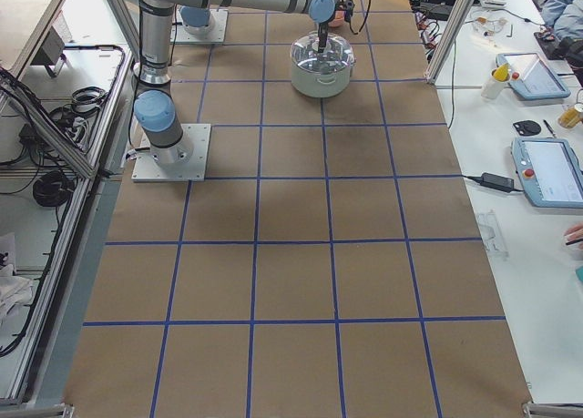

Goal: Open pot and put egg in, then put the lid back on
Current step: 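Grasp the lid knob with the right gripper while the left gripper reaches the egg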

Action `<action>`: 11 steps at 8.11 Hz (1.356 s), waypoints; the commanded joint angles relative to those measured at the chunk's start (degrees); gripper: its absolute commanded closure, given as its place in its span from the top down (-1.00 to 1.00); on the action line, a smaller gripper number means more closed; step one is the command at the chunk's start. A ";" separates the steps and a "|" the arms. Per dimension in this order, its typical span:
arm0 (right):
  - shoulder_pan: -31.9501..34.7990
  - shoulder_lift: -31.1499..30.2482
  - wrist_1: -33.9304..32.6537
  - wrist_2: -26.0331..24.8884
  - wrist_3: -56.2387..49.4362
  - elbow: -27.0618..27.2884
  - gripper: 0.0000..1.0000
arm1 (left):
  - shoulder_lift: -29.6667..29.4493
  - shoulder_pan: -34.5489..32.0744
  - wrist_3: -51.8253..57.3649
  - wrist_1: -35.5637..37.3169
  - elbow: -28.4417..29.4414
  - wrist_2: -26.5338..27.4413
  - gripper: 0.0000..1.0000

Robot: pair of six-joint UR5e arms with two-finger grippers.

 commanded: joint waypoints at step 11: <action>-14.45 -6.09 10.65 -0.74 -23.93 -4.20 -0.65 | -5.85 0.00 2.28 3.66 -3.28 -0.02 0.50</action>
